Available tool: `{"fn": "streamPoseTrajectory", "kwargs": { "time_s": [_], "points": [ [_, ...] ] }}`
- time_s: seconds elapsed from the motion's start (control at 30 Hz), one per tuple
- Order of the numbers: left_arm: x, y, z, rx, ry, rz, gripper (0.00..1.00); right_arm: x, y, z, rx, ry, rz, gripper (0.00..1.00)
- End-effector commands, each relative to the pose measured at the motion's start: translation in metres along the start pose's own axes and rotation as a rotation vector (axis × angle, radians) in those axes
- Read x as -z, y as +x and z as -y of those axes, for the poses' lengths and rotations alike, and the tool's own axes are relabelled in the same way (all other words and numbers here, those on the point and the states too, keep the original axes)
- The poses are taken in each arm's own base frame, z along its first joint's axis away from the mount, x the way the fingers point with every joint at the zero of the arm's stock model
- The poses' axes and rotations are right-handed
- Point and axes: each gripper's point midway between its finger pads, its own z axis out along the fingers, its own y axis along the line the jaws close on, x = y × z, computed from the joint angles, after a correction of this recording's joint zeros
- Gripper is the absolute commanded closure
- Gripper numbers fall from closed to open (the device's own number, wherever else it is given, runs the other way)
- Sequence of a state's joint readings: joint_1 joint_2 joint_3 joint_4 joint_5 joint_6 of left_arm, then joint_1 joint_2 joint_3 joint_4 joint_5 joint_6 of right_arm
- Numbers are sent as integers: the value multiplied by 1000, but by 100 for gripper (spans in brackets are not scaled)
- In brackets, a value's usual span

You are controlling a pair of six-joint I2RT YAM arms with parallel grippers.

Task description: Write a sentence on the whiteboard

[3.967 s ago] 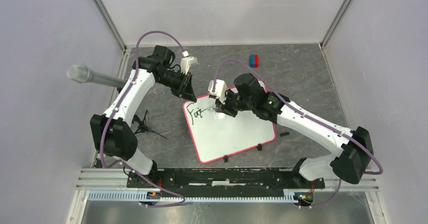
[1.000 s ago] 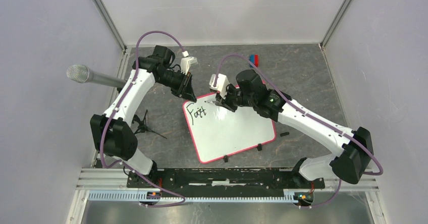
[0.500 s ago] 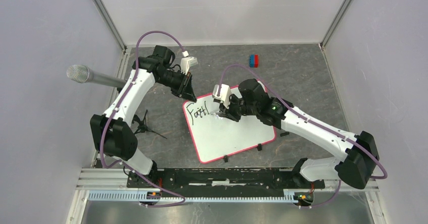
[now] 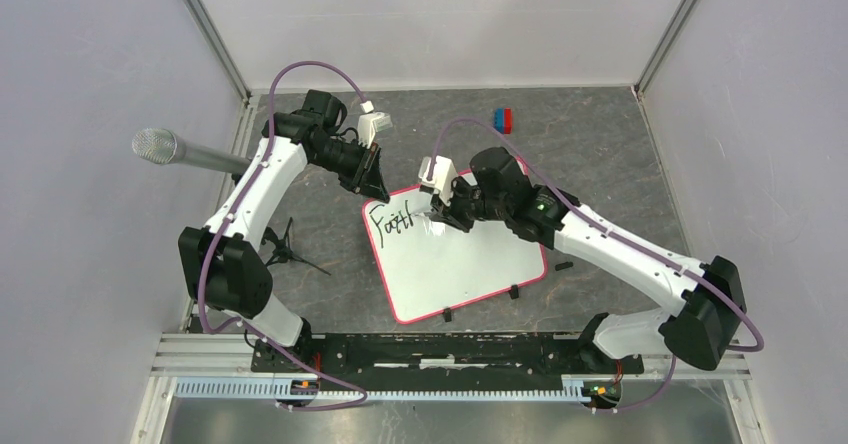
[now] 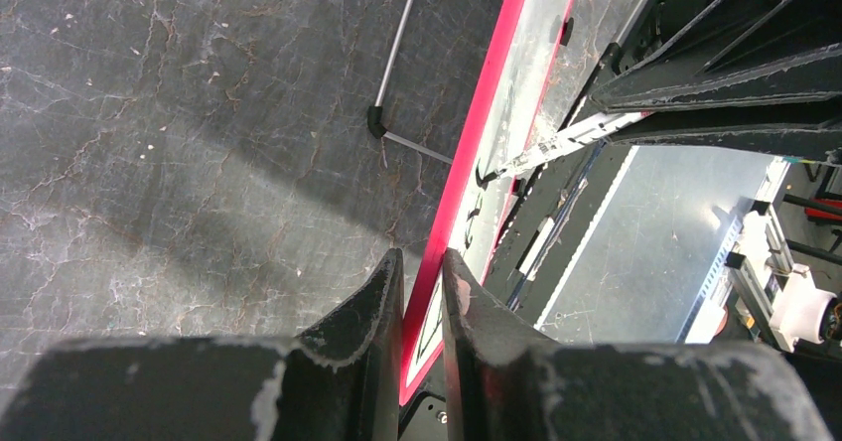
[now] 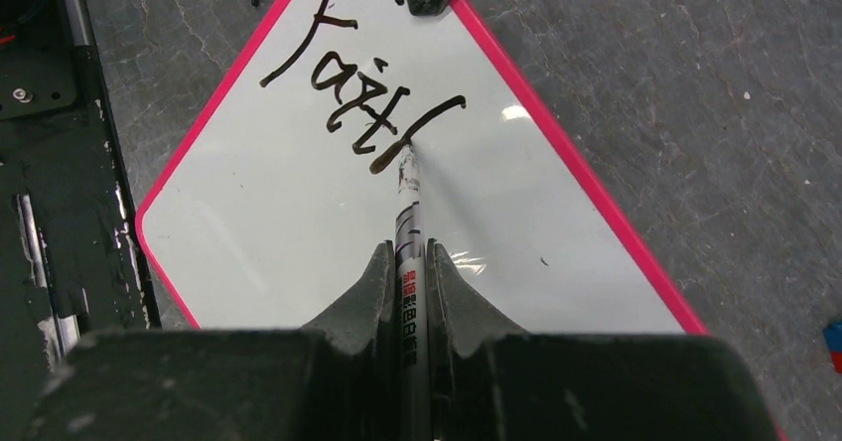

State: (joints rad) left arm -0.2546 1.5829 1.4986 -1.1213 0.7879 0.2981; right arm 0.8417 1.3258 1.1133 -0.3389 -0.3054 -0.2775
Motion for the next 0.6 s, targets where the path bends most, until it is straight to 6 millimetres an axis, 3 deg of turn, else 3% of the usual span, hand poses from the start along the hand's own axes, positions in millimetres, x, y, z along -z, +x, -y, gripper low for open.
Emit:
{"fn": "streamPoseTrajectory", "kwargs": {
  "time_s": [0.0, 0.3, 0.57],
  "points": [
    [9, 0, 10, -40, 3, 20, 98, 2, -21, 21, 16, 62, 38, 100],
    [8, 0, 10, -37, 2, 19, 98, 11, -13, 30, 8, 90, 21, 100],
    [8, 0, 10, -37, 2, 19, 98, 14, 6, 18, -4, 58, -5, 100]
  ]
}}
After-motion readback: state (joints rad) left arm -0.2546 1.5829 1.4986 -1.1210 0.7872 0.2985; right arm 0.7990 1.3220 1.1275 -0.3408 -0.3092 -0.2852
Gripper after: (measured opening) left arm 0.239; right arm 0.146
